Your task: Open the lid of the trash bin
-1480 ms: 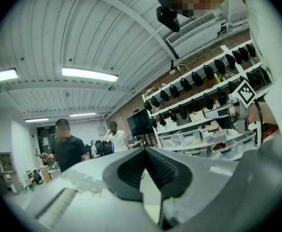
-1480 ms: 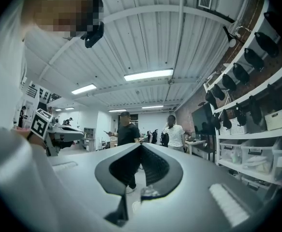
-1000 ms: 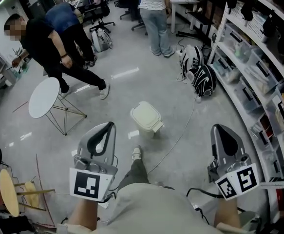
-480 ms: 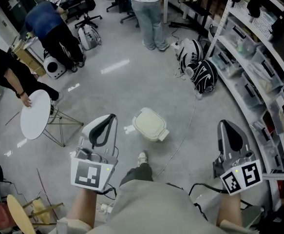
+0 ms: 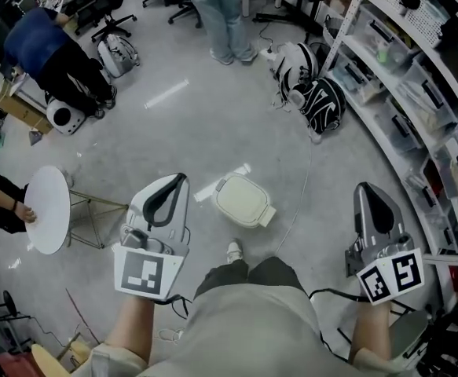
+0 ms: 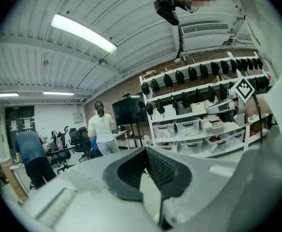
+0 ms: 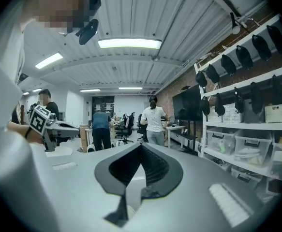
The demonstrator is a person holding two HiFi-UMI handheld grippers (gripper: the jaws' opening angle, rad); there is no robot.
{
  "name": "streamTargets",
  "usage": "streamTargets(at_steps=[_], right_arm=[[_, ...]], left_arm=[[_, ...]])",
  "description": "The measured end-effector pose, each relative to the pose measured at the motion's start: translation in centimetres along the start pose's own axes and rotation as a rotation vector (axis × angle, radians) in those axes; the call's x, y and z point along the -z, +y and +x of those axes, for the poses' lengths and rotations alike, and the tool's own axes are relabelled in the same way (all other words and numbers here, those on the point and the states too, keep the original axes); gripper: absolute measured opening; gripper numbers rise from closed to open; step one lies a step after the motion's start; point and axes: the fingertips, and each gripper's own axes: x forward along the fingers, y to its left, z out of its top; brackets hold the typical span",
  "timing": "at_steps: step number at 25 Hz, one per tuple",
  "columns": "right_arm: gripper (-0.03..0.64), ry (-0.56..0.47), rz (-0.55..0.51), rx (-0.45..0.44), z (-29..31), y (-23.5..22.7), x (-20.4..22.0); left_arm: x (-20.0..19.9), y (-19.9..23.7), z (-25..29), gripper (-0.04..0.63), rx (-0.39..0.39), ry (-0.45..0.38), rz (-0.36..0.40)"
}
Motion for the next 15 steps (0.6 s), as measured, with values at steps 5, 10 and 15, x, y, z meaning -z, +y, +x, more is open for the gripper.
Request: streamTargets(at_steps=[5,10,15], right_arm=[[0.003,0.023,0.026,-0.02,3.1,-1.0,1.5],[0.003,0.075,0.021,-0.055,7.0,-2.9,3.8],[0.003,0.159,0.039,-0.097,10.8,-4.2,9.5]], left_arm=[[1.5,0.7,3.2,0.002,0.017,0.047,-0.025],[3.3,1.0,7.1,0.002,0.023,0.075,-0.026],[8.6,0.8,10.5,0.002,0.029,0.136,-0.064]])
